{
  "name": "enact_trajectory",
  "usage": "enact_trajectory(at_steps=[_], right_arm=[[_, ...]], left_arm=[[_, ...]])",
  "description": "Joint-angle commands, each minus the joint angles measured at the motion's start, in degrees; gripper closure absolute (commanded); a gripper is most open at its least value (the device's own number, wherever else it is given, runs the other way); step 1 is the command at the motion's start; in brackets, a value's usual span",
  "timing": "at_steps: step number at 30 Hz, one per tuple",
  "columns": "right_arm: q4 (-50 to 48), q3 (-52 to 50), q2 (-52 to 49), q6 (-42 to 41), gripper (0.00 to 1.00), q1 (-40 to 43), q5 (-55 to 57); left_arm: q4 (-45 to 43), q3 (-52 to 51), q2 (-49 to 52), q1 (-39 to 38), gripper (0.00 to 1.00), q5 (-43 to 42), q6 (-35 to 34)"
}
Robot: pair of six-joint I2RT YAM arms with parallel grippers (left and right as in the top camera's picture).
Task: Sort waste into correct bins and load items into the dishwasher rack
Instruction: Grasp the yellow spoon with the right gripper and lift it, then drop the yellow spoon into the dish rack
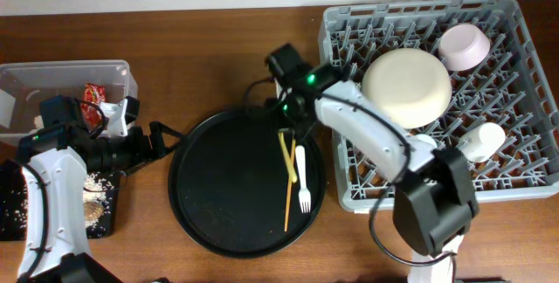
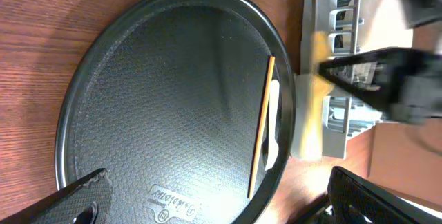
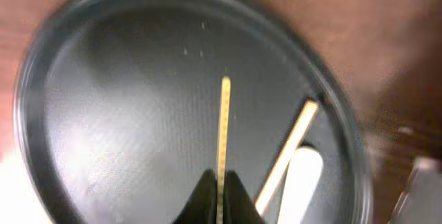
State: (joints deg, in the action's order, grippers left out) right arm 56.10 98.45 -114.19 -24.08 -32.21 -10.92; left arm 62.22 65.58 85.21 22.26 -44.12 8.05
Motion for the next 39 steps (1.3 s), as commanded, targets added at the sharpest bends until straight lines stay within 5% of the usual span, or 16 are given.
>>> enact_trajectory(at_steps=[1,11,32,39], right_arm=[[8.3,6.8,3.1,5.8,0.96,4.3,-0.5],[16.5,6.8,4.2,11.3,0.96,22.6,3.5],[4.2,-6.3,4.2,11.8,0.95,21.2,2.3],[3.4,-6.3,4.2,13.4,0.65,20.4,2.6]], left_arm=[[0.0,0.7,0.2,0.3,0.00,-0.3,0.2],[0.0,0.7,0.2,0.3,0.00,-0.3,0.2],[0.0,0.7,0.2,0.3,0.00,-0.3,0.2],[0.0,0.7,0.2,0.3,0.00,-0.3,0.2]])
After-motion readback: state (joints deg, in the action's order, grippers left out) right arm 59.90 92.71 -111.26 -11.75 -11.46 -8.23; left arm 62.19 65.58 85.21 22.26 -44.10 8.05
